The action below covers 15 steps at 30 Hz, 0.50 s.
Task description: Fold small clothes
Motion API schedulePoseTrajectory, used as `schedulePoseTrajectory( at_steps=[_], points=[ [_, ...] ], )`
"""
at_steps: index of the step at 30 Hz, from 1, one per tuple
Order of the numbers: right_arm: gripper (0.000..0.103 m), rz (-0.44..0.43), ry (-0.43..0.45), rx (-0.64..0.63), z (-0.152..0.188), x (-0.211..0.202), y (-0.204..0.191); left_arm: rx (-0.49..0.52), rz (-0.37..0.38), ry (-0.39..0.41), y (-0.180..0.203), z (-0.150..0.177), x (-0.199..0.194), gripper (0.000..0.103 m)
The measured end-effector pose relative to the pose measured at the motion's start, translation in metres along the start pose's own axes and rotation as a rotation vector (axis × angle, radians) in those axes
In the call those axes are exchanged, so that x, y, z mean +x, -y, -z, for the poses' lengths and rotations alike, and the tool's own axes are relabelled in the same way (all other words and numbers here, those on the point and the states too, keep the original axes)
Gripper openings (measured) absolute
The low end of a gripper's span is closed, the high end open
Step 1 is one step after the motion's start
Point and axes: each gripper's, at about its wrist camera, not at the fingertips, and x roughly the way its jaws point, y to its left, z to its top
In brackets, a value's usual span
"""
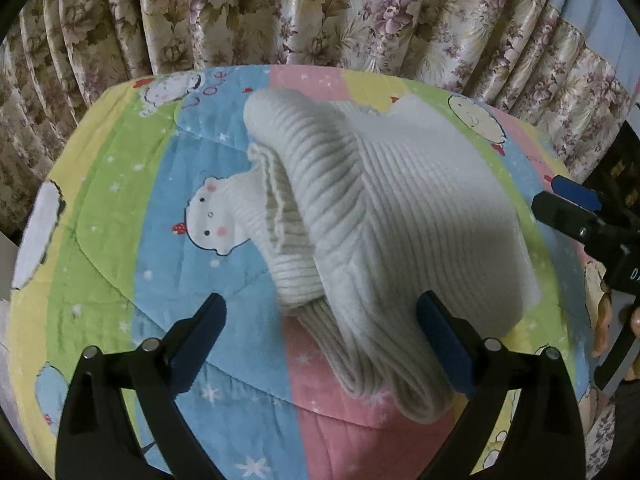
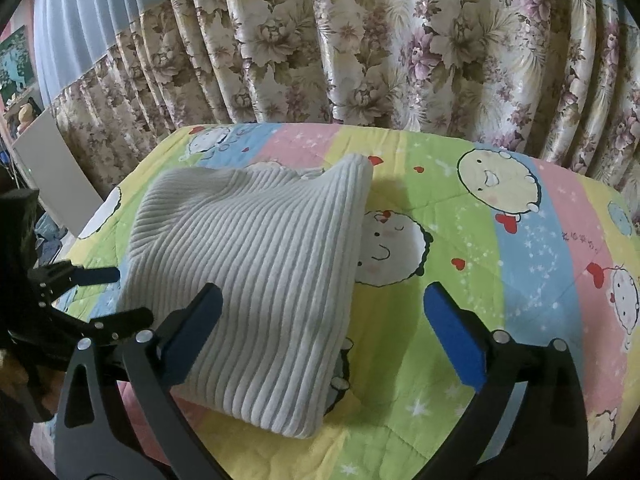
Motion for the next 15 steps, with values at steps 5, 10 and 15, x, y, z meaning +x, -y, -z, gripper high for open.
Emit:
schedulePoseTrajectory(
  at_steps=[5,10,15],
  points=[
    [0.1,0.008,0.009,0.009,-0.004,0.006,0.003,-0.064,0.079,-0.021,-0.014,0.0,0.023,0.101],
    [0.1,0.005,-0.003,0.002,-0.008,0.015,0.004,-0.087,0.143,-0.025,-0.018,-0.001,0.039,0.102],
    [0.1,-0.018,-0.036,-0.003,-0.009,0.028,0.004,-0.006,0.109,-0.039,-0.002,-0.009,0.044,0.102]
  ],
)
